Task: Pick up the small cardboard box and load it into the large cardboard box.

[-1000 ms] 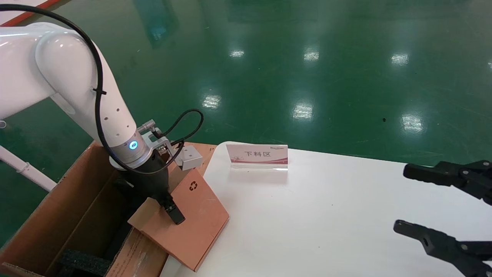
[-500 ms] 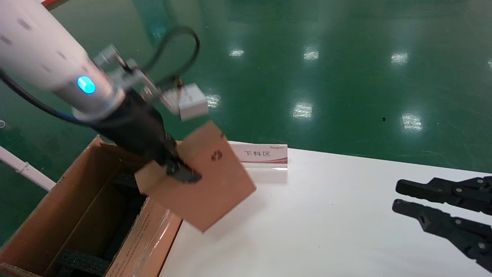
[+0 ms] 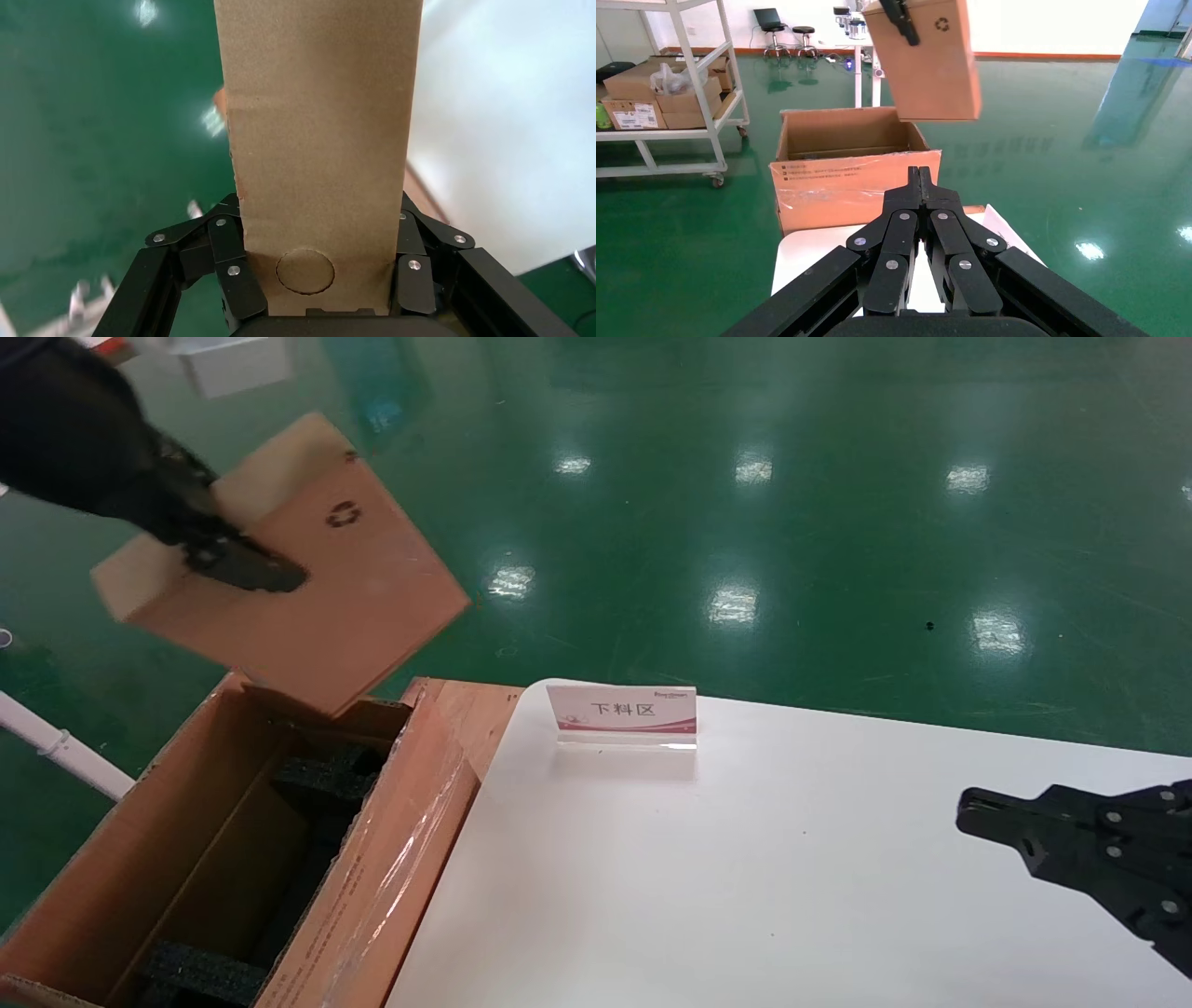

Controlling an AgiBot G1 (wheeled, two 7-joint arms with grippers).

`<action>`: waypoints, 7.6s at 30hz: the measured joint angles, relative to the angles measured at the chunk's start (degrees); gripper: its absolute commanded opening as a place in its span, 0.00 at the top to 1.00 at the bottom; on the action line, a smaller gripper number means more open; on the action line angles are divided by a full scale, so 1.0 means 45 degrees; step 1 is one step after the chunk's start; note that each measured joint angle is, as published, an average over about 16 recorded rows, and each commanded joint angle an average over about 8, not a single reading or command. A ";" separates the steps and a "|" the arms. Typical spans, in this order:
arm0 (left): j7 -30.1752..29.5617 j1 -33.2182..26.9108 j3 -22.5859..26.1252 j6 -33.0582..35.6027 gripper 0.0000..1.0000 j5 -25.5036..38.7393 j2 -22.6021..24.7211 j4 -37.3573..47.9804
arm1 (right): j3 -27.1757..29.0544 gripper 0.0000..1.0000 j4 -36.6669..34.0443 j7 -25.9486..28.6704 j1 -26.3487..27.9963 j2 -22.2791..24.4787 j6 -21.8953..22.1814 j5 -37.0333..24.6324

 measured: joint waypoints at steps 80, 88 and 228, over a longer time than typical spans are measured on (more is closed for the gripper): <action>-0.0974 0.5017 0.5931 -0.5006 1.00 -0.0285 -0.2054 0.5200 | -0.0055 0.00 0.0000 -0.0028 0.0012 0.0023 0.0024 0.0038; -0.1469 0.5338 0.6009 -0.5498 1.00 -0.0085 -0.2027 0.5057 | -0.0061 0.00 0.0000 -0.0030 0.0013 0.0025 0.0026 0.0042; 1.1715 1.5912 -1.4240 -0.2547 0.00 -0.7291 -0.3440 0.0045 | -0.0116 0.00 -0.0029 -0.0068 0.0032 0.0047 0.0049 0.0084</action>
